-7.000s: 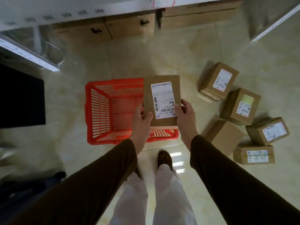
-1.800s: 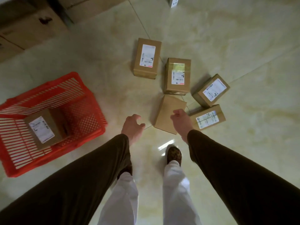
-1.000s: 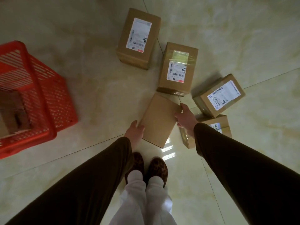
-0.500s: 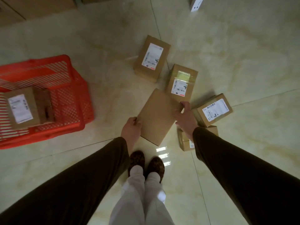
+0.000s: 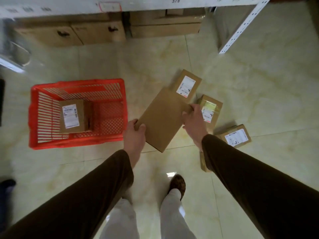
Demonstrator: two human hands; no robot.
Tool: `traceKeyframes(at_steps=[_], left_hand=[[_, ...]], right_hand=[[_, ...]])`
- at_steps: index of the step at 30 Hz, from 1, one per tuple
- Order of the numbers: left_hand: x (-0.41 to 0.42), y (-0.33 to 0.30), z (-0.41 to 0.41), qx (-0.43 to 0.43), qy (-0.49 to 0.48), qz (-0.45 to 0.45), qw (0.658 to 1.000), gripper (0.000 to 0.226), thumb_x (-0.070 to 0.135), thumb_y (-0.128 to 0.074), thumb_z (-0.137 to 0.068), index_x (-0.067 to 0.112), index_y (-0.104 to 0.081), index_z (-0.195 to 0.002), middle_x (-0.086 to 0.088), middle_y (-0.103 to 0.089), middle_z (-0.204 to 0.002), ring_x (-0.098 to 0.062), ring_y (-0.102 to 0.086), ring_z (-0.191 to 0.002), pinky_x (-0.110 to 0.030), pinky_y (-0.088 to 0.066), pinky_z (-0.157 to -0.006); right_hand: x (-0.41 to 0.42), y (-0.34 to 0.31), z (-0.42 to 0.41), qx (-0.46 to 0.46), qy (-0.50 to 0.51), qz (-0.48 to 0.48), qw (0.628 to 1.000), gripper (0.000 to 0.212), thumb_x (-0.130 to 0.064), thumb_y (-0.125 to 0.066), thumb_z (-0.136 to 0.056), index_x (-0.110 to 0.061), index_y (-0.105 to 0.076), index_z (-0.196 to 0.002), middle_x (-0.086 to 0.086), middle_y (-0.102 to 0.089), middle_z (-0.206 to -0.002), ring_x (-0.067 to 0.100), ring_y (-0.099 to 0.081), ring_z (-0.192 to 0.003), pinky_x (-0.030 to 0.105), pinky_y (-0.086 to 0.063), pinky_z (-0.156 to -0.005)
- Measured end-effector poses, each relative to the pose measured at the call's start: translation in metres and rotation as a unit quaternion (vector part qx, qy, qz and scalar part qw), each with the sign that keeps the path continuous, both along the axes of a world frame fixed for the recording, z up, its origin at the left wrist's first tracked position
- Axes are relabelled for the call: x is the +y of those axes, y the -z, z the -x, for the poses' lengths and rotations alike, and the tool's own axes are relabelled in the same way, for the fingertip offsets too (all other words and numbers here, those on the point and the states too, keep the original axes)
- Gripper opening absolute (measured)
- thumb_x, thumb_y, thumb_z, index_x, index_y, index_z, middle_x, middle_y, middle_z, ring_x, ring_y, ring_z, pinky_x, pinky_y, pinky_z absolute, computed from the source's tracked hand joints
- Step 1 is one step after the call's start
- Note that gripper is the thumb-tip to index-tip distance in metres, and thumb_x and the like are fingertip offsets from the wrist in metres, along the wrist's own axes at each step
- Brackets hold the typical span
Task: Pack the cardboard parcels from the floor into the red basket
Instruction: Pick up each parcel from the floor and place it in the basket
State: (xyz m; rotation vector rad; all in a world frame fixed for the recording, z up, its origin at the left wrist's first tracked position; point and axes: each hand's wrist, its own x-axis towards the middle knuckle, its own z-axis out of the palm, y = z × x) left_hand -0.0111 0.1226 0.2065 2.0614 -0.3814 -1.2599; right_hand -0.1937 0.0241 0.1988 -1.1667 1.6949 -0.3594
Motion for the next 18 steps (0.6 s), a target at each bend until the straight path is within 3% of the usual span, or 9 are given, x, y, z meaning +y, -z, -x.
traceKeyframes(at_steps=[2, 5, 8, 13, 18], left_hand=[[0.01, -0.002, -0.029, -0.003, -0.028, 0.017, 0.999, 0.043, 0.03, -0.054, -0.097, 0.021, -0.053, -0.139, -0.004, -0.055, -0.132, -0.021, -0.057, -0.115, -0.036, -0.05, -0.097], [0.025, -0.003, -0.076, -0.003, -0.058, 0.046, 0.997, 0.022, 0.023, -0.055, -0.101, 0.022, -0.056, -0.122, -0.003, -0.061, -0.122, -0.016, -0.06, -0.106, -0.023, -0.048, -0.079], [0.041, -0.004, -0.124, 0.004, -0.083, 0.041, 0.996, 0.018, 0.022, -0.057, -0.1, 0.024, -0.05, -0.117, -0.002, -0.061, -0.119, -0.018, -0.061, -0.107, -0.031, -0.051, -0.086], [0.056, 0.004, -0.198, 0.004, -0.112, 0.016, 0.994, 0.03, 0.026, -0.058, -0.1, 0.016, -0.052, -0.128, -0.001, -0.06, -0.123, -0.02, -0.059, -0.112, -0.035, -0.048, -0.092], [0.054, 0.022, -0.246, 0.022, -0.132, -0.007, 0.991, 0.044, 0.03, -0.057, -0.101, 0.02, -0.047, -0.142, 0.004, -0.055, -0.131, -0.02, -0.055, -0.119, -0.042, -0.047, -0.101]], right_hand=[[0.008, 0.0, -0.031, -0.003, -0.008, 0.013, 1.0, 0.037, -0.041, -0.051, -0.097, -0.04, -0.042, -0.133, -0.009, -0.058, -0.137, 0.022, -0.064, -0.119, 0.052, -0.057, -0.102], [0.022, 0.003, -0.078, 0.004, -0.012, 0.022, 1.0, 0.034, -0.045, -0.05, -0.096, -0.041, -0.042, -0.129, -0.008, -0.057, -0.135, 0.024, -0.065, -0.116, 0.054, -0.057, -0.1], [0.035, 0.008, -0.128, 0.001, -0.013, 0.02, 1.0, 0.038, -0.048, -0.05, -0.094, -0.039, -0.044, -0.13, -0.008, -0.059, -0.133, 0.024, -0.067, -0.115, 0.054, -0.057, -0.099], [0.052, 0.012, -0.203, -0.008, -0.024, 0.015, 1.0, 0.039, -0.039, -0.053, -0.099, -0.034, -0.043, -0.137, -0.008, -0.055, -0.136, 0.023, -0.067, -0.116, 0.052, -0.058, -0.099], [0.058, 0.029, -0.248, -0.019, -0.022, -0.027, 0.999, 0.046, -0.036, -0.054, -0.097, -0.029, -0.044, -0.142, -0.006, -0.049, -0.137, 0.025, -0.067, -0.114, 0.051, -0.06, -0.097]])
